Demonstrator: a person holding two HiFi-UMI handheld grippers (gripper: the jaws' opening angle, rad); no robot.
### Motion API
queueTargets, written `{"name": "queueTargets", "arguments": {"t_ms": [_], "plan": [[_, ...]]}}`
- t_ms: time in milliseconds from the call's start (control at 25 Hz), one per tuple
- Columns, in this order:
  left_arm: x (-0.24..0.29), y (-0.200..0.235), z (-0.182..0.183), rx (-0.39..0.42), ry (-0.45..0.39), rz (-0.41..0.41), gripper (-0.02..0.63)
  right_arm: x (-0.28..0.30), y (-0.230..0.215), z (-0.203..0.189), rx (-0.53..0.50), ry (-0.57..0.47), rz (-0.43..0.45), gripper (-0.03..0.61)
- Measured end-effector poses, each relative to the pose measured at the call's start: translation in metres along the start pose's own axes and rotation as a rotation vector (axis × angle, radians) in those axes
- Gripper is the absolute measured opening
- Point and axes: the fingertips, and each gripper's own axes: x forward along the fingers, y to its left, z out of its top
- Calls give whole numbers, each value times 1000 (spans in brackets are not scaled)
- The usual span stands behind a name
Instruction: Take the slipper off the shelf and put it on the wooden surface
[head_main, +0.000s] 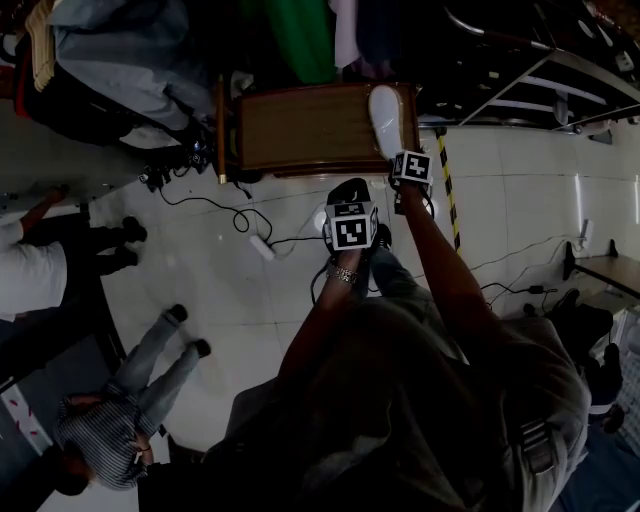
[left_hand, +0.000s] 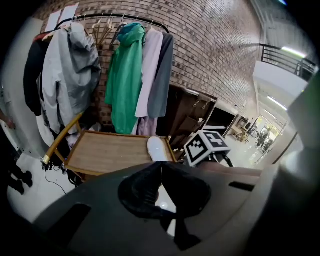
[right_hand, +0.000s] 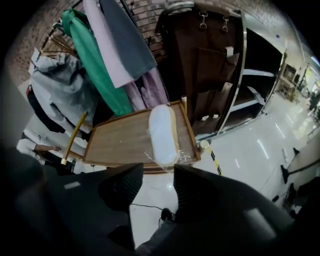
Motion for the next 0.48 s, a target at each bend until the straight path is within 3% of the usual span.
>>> {"name": "queueTargets", "arguments": {"t_ms": [120,200,320,480], "plan": [[-1,2,13,8,-19,9,6,-55,35,23,-109,-157,99,82],[-1,5,17,20,-6,28,6,-102,57,32,-171,-259,116,45],[3,5,21,38,29,43,6,-150,90,26,-238,-299,167,34],[-6,-7,47,59,-24,28,8,-173,114,27,-324,-289,211,43]]}}
